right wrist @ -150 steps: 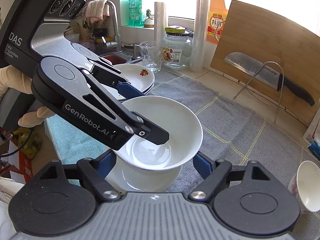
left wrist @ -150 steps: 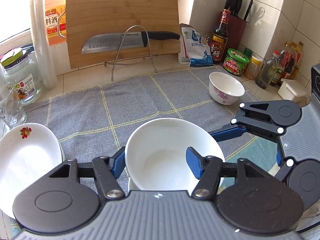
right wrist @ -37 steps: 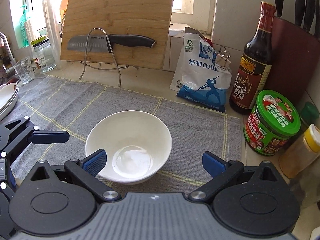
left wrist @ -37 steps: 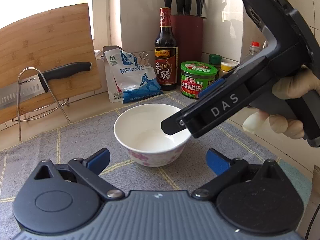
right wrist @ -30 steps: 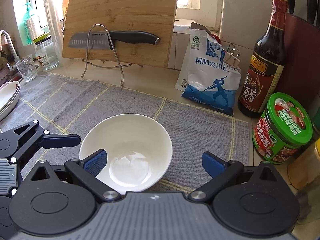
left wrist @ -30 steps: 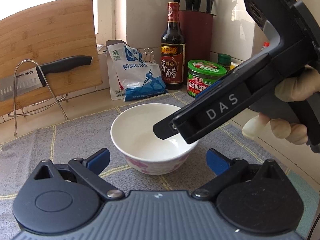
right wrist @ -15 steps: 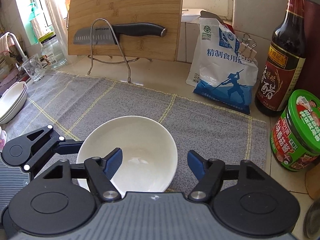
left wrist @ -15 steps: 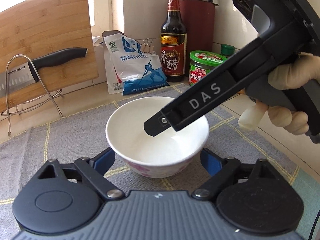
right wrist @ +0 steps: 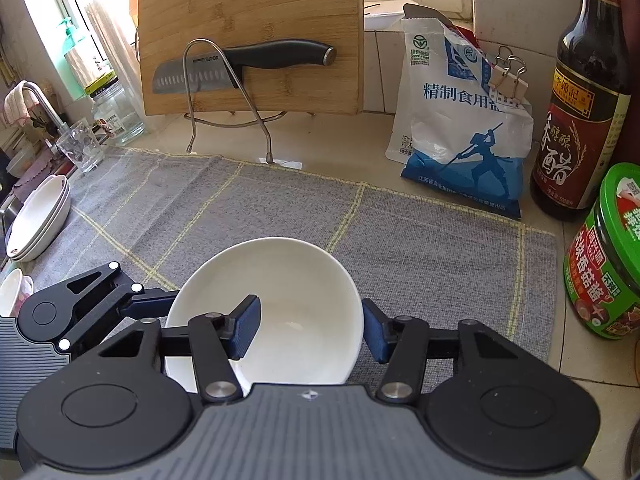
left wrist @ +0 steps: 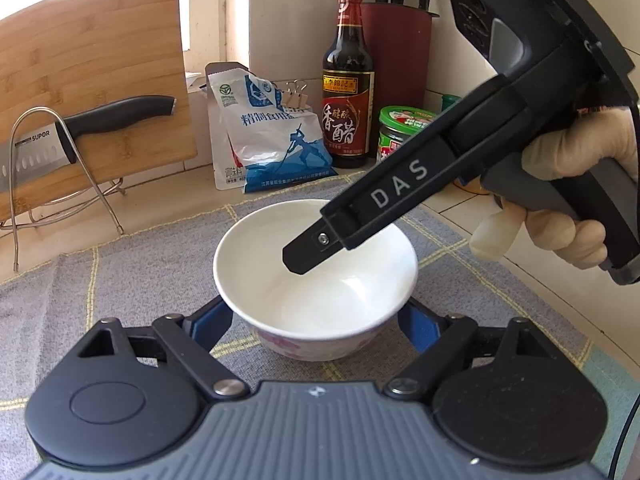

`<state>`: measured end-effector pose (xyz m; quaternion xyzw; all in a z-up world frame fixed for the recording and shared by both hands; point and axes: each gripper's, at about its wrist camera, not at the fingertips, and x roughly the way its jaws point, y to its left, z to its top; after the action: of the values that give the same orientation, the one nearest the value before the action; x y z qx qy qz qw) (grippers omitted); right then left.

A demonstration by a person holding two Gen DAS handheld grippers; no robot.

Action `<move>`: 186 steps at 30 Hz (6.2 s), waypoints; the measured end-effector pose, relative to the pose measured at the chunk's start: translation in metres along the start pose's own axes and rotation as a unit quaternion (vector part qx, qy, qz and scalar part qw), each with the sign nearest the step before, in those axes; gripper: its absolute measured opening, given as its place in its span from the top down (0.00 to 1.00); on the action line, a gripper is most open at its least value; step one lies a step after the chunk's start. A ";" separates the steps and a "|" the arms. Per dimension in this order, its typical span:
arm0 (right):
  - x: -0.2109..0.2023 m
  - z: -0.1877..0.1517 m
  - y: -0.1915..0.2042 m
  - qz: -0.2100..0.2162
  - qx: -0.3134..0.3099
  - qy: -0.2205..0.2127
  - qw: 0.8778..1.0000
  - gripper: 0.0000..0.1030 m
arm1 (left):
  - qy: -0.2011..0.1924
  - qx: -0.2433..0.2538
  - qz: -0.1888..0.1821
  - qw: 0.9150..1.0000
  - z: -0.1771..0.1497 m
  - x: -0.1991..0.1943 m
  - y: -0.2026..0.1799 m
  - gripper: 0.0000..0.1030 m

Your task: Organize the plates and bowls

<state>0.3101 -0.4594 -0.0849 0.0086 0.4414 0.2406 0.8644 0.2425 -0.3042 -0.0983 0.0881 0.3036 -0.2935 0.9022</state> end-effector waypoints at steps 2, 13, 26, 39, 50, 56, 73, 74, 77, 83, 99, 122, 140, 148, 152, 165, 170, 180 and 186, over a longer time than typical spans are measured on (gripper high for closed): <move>0.000 0.000 0.002 -0.005 -0.003 0.001 1.000 0.43 | 0.002 0.000 0.000 1.000 0.000 0.000 0.000 0.14; -0.010 0.000 0.009 0.003 0.003 -0.002 1.000 0.43 | 0.012 0.007 -0.005 1.000 0.003 -0.011 0.001 0.14; -0.043 -0.005 0.055 0.008 0.017 -0.014 1.000 0.43 | 0.016 0.033 -0.015 0.999 0.007 -0.066 0.007 0.14; -0.061 -0.013 0.135 0.001 0.034 -0.022 0.999 0.42 | 0.010 0.046 -0.022 0.999 -0.009 -0.144 0.028 0.14; -0.049 -0.011 0.211 0.012 0.022 -0.015 1.000 0.42 | 0.012 0.037 -0.012 0.999 -0.031 -0.206 0.076 0.14; -0.041 -0.010 0.248 0.021 0.011 -0.014 1.000 0.42 | 0.012 0.029 -0.004 1.000 -0.046 -0.232 0.099 0.14; -0.009 -0.010 0.309 0.036 -0.018 0.009 0.999 0.42 | 0.028 -0.002 0.012 1.000 -0.081 -0.264 0.140 0.14; -0.007 -0.011 0.310 0.034 -0.017 0.011 0.999 0.42 | 0.029 -0.003 0.012 1.000 -0.083 -0.264 0.141 0.14; 0.000 -0.013 0.312 0.032 -0.018 0.015 0.999 0.42 | 0.033 -0.007 0.009 0.999 -0.088 -0.261 0.144 0.14; 0.009 -0.015 0.312 0.031 -0.016 0.022 0.999 0.42 | 0.046 -0.014 0.001 0.999 -0.095 -0.251 0.150 0.14; 0.015 -0.014 0.314 0.034 -0.027 0.024 0.999 0.34 | 0.066 -0.023 -0.009 0.997 -0.100 -0.243 0.155 0.11; -0.033 -0.055 0.319 0.012 -0.093 -0.035 0.995 0.00 | 0.112 0.090 -0.071 0.987 -0.132 -0.245 0.189 0.04; 0.047 -0.112 0.323 -0.051 -0.132 0.065 0.988 0.00 | 0.146 0.162 -0.151 0.964 -0.140 -0.194 0.191 0.01; 0.048 -0.112 0.319 -0.027 -0.168 0.049 0.984 0.00 | 0.129 0.169 -0.160 0.964 -0.146 -0.198 0.193 0.00; 0.049 -0.106 0.323 -0.016 -0.222 0.040 0.974 0.00 | 0.131 0.181 -0.166 0.961 -0.141 -0.195 0.192 0.01; 0.043 -0.074 0.324 0.067 -0.318 0.048 0.944 0.09 | 0.130 0.214 -0.229 0.941 -0.121 -0.186 0.206 0.11; 0.042 -0.070 0.323 0.081 -0.313 0.055 0.945 0.12 | 0.133 0.215 -0.238 0.938 -0.120 -0.181 0.204 0.14; 0.043 -0.069 0.321 0.086 -0.321 0.064 0.941 0.14 | 0.135 0.225 -0.260 0.929 -0.110 -0.183 0.203 0.15; 0.043 -0.068 0.321 0.090 -0.323 0.067 0.940 0.15 | 0.137 0.235 -0.262 0.926 -0.111 -0.184 0.203 0.16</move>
<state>0.1483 -0.1713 -0.0856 -0.2478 0.3940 0.4470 0.7639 0.1873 -0.0137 -0.0808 0.2542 0.3585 -0.5676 0.6962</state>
